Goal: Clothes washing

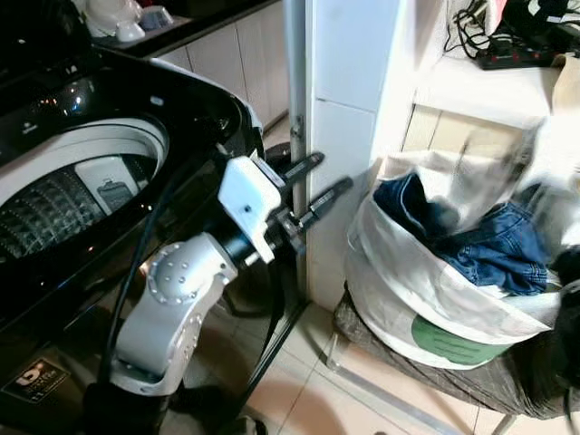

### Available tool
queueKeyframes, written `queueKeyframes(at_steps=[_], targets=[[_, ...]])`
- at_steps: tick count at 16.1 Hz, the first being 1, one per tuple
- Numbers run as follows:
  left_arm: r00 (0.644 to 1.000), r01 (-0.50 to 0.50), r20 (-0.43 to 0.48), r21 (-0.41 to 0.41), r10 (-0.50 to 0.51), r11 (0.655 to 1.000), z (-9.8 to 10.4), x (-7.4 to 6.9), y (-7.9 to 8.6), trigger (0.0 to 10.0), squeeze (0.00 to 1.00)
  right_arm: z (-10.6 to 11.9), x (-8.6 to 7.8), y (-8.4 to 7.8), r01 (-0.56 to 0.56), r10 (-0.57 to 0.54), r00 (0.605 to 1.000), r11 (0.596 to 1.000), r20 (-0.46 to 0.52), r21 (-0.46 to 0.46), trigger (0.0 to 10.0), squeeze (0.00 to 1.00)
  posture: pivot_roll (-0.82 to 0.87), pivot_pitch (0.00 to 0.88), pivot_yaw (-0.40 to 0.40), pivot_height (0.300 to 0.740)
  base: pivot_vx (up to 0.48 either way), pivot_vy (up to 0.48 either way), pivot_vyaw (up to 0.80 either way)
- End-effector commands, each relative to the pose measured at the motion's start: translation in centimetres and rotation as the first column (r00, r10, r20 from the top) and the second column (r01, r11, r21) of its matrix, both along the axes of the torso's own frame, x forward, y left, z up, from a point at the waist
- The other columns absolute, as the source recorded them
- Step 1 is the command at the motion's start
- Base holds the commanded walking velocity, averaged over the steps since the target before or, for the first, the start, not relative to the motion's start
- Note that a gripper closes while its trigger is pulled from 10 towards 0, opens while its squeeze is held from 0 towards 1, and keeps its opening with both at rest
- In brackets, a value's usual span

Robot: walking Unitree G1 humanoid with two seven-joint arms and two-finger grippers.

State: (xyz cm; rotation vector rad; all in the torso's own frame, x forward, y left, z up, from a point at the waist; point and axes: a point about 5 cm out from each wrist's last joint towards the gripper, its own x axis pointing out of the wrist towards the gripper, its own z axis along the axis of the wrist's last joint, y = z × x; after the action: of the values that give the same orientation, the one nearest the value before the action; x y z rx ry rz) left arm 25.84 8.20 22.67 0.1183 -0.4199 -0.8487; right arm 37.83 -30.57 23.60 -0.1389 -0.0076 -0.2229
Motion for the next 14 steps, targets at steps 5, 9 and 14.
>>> queueKeyframes(at_steps=[5,9,14], targets=[[0.993,-0.065,0.096,-0.074,0.072,0.995,2.2,1.0,0.0,10.0,0.0,14.6,-2.9,4.7,-0.363,0.326,0.824,0.932,0.463,-0.01,0.0,0.0,-0.01,0.001,0.054,0.74,0.0,0.0,0.0],[0.996,0.078,0.056,-0.246,-0.066,0.966,5.1,1.5,0.0,10.0,0.48,15.8,-6.1,10.9,-0.79,0.708,0.569,0.612,0.418,0.038,0.0,0.0,-0.03,0.0,0.049,0.74,0.0,0.0,0.0],[0.955,0.297,0.088,-0.316,-0.283,0.901,6.4,-0.2,-1.1,10.0,1.0,10.8,-7.7,14.2,-0.935,0.852,0.341,0.262,0.397,0.24,0.0,0.0,-0.04,0.0,0.029,0.74,0.0,0.0,0.0]])
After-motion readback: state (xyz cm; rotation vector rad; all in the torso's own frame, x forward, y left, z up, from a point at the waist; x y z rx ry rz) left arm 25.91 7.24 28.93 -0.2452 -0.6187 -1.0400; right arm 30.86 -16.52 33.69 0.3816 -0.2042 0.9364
